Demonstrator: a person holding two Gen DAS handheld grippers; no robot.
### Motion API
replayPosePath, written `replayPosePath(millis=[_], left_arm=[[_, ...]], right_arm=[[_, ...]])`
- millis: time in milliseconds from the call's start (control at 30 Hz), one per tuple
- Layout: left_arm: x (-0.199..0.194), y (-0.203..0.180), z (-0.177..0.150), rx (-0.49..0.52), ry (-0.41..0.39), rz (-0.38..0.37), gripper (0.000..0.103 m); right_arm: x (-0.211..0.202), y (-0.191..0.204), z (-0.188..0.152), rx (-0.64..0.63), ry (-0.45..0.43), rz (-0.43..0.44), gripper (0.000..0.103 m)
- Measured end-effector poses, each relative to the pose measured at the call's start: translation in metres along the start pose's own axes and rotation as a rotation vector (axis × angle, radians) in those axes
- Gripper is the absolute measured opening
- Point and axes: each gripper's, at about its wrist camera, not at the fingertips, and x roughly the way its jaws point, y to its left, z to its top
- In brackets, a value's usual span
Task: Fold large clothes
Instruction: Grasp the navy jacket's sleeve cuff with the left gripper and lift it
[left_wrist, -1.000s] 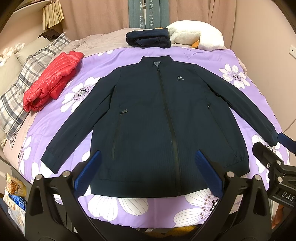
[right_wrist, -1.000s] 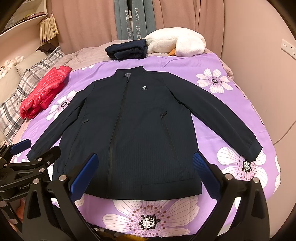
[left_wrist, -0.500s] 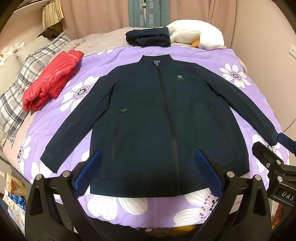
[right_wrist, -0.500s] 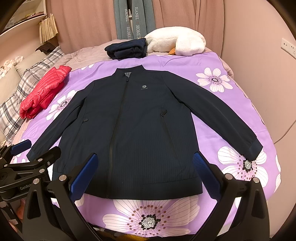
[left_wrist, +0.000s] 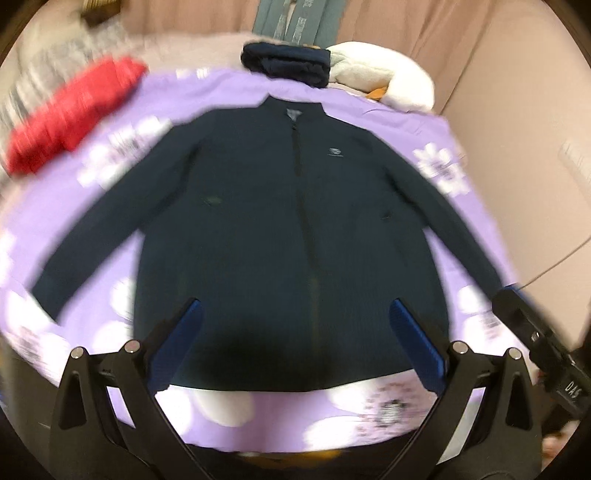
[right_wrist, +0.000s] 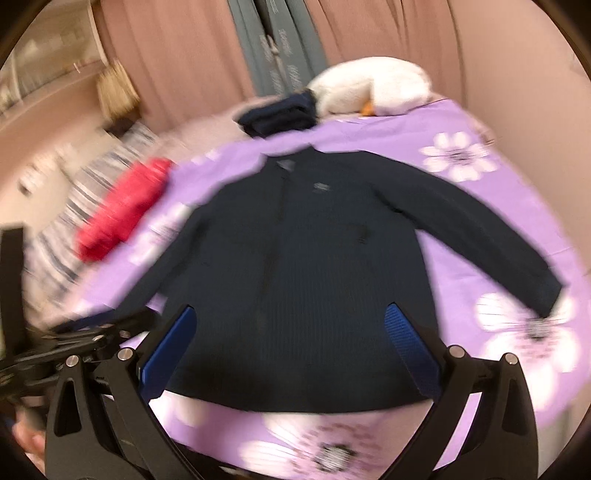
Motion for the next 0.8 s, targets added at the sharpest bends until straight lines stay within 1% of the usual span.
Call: replayPosePath(millis=[33, 100, 167, 200, 267, 333, 367, 433, 467, 500, 567, 600, 633, 733, 800], left_arm=[[0.004, 0.014, 0.001, -0.049, 0.001, -0.044, 0.101], [0.01, 0.042, 0.001, -0.136, -0.003, -0.093, 0.101], [0.016, 0.07, 0.0, -0.216, -0.021, -0.125, 0.101], [0.019, 0.085, -0.002, -0.26, -0.038, -0.14, 0.101], [0.024, 0.124, -0.011, -0.364, -0.087, -0.178, 0.101], [0.028, 0.153, -0.015, -0.462, -0.102, -0.165, 0.101], [0.029, 0.177, -0.023, -0.535, -0.118, -0.137, 0.101], [0.027, 0.206, -0.033, -0.621, -0.149, -0.113, 0.101], [0.025, 0.229, -0.042, -0.694, -0.179, -0.103, 0.101], [0.025, 0.24, -0.045, -0.735, -0.19, -0.1, 0.101], [0.023, 0.271, -0.06, -0.846, -0.226, -0.096, 0.101], [0.024, 0.279, -0.063, -0.877, -0.234, -0.095, 0.101], [0.024, 0.291, -0.071, -0.929, -0.246, -0.104, 0.101], [0.028, 0.314, -0.083, -1.022, -0.28, -0.142, 0.101], [0.035, 0.322, -0.085, -1.054, -0.295, -0.132, 0.101]], right_arm=[[0.0, -0.003, -0.001, 0.015, -0.027, 0.063, 0.102], [0.003, -0.007, -0.007, -0.001, -0.091, 0.192, 0.102], [0.011, -0.005, -0.012, -0.047, -0.103, 0.218, 0.102], [0.018, -0.004, -0.015, -0.061, -0.078, 0.225, 0.102], [0.033, -0.002, -0.019, -0.048, -0.009, 0.274, 0.102], [0.047, -0.004, -0.023, 0.013, 0.05, 0.35, 0.102], [0.052, -0.006, -0.022, 0.04, 0.064, 0.369, 0.102], [0.059, -0.002, -0.02, 0.057, 0.077, 0.374, 0.102], [0.06, 0.001, -0.019, 0.053, 0.076, 0.371, 0.102], [0.06, 0.002, -0.018, 0.047, 0.076, 0.368, 0.102], [0.06, 0.008, -0.015, 0.029, 0.082, 0.361, 0.102], [0.061, 0.01, -0.016, 0.022, 0.087, 0.358, 0.102], [0.062, 0.012, -0.016, 0.012, 0.093, 0.353, 0.102], [0.071, 0.016, -0.018, -0.013, 0.112, 0.335, 0.102], [0.077, 0.016, -0.017, -0.028, 0.124, 0.327, 0.102]])
